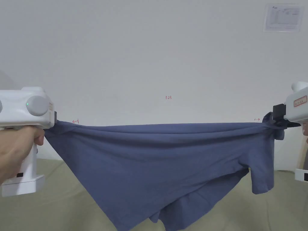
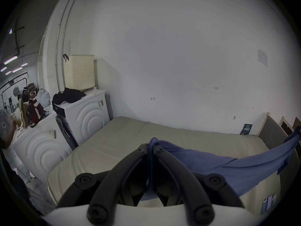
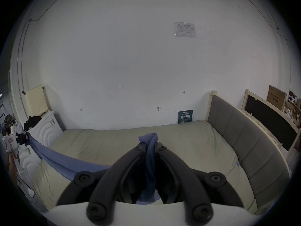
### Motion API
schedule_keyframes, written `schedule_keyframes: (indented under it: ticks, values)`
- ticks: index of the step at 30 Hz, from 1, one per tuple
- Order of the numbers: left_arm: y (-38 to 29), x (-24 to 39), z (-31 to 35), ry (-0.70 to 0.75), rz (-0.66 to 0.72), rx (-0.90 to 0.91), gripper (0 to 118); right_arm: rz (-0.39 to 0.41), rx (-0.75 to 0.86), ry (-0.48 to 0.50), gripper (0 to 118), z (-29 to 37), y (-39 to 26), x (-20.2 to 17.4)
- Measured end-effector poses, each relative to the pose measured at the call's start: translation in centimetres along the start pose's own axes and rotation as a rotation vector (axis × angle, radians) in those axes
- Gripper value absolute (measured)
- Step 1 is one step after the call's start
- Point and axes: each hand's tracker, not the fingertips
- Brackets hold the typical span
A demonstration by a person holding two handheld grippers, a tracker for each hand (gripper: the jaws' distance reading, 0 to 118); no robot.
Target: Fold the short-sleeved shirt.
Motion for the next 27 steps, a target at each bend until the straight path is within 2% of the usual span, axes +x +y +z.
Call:
schedule_keyframes:
  ticks: [7,14,16,21,26,27]
  values:
    - [-0.6,3.0,-6.4,0.039,-0.035,0.001,4,0.033,-0.029,-0.021,11,-7.6,-0.6,-0.8]
    - [-7.8,4.1,-12.1,0.04,-0.076,-0.09,4,0.025,-0.125,-0.033,11,-14.4,-6.6,-0.2]
    - [-10.7,3.9,-13.1,0.03,-0.081,-0.134,4,0.038,-0.165,-0.046,11,-13.0,-10.4,-0.3]
    - [-19.4,2.4,-12.8,-0.031,-0.076,-0.277,4,0.027,-0.264,-0.036,11,-14.2,-17.9,1.0]
    - [-27.5,-0.2,-9.2,-0.052,-0.083,-0.354,4,-0.021,-0.351,-0.015,11,-9.8,-26.7,2.9]
    - [-29.1,-0.7,-8.2,-0.047,-0.077,-0.377,4,-0.026,-0.355,0.016,11,-8.5,-28.4,3.2]
